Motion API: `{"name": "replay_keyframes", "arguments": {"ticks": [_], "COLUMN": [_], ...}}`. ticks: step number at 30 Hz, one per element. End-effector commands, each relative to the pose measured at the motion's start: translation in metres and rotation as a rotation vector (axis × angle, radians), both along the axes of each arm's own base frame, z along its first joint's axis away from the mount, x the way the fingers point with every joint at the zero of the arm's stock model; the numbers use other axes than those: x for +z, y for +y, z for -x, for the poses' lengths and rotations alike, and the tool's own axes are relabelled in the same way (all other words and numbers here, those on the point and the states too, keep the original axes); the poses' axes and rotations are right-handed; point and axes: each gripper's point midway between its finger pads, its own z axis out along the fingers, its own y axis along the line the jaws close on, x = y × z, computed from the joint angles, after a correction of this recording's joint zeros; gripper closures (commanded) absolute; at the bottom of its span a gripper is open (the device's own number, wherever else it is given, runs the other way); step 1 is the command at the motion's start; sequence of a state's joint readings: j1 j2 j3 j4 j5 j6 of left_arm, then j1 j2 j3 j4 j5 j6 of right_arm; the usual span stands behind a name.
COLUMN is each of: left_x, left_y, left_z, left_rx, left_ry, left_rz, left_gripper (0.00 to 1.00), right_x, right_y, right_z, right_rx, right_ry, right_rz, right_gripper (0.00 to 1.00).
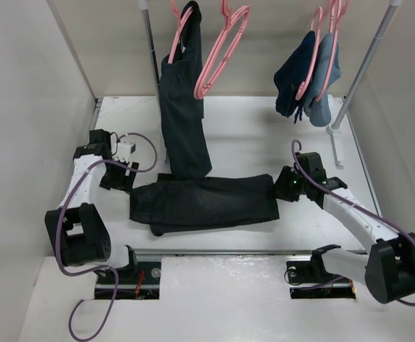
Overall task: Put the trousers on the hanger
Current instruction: Fold the trousers at the center of the board.
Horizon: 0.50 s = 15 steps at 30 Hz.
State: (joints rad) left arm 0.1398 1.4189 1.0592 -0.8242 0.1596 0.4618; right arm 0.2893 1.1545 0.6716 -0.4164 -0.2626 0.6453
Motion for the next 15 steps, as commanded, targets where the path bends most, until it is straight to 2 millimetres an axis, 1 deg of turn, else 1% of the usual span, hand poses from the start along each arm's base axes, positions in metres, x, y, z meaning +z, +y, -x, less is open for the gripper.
{"name": "replay_keyframes", "arguments": {"ticks": [1,2,3,4,5,6,7,8,9,10,11,12,13,14,15], "left_x": [0.034,0.039,0.045,0.051,0.058,0.073,0.082,0.093,0.1,0.103,0.1,0.098,0.094,0.082,0.077], "left_y": [0.032,0.033,0.036,0.034,0.035,0.023,0.014,0.002,-0.025,-0.04,-0.054,-0.076,-0.086,-0.096,-0.101], "left_z": [-0.01,-0.016,-0.026,-0.031,-0.035,-0.045,-0.045,-0.041,-0.033,-0.025,-0.015,-0.004,0.004,0.015,0.022], "left_rx": [0.078,0.108,0.128,0.133,0.139,0.116,0.062,-0.001,-0.141,-0.217,-0.284,-0.38,-0.428,-0.473,-0.489], "left_ry": [-0.1,-0.128,-0.154,-0.175,-0.199,-0.259,-0.281,-0.319,-0.329,-0.325,-0.305,-0.283,-0.255,-0.214,-0.198], "left_rz": [-0.138,-0.141,-0.148,-0.135,-0.118,-0.043,-0.005,0.042,0.134,0.168,0.199,0.231,0.257,0.293,0.298], "left_gripper": [0.24,0.19,0.18,0.14,0.14,0.14,0.14,0.14,0.14,0.14,0.14,0.14,0.14,0.14,0.15], "right_x": [-0.003,-0.004,-0.007,-0.002,-0.005,-0.004,-0.006,-0.004,-0.004,-0.004,-0.011,-0.01,-0.014,-0.013,-0.013], "right_y": [-0.031,-0.034,-0.036,-0.039,-0.043,-0.047,-0.051,-0.052,-0.053,-0.052,-0.049,-0.046,-0.044,-0.04,-0.037], "right_z": [0.003,0.002,0.001,-0.006,-0.003,-0.004,-0.004,-0.004,-0.004,-0.004,0.004,-0.001,0.001,0.001,0.002], "right_rx": [-0.072,-0.07,-0.069,-0.076,-0.076,-0.077,-0.092,-0.081,-0.086,-0.081,-0.065,-0.066,-0.066,-0.062,-0.058], "right_ry": [0.022,0.017,0.024,0.007,0.031,0.025,0.029,0.026,0.025,0.026,0.049,0.038,0.047,0.041,0.044], "right_rz": [0.078,0.085,0.094,0.103,0.127,0.151,0.175,0.182,0.19,0.183,0.181,0.162,0.149,0.141,0.137], "right_gripper": [0.63,0.45,0.39,0.33,0.29,0.23,0.2,0.17,0.11,0.08,0.08,0.08,0.08,0.1,0.16]}}
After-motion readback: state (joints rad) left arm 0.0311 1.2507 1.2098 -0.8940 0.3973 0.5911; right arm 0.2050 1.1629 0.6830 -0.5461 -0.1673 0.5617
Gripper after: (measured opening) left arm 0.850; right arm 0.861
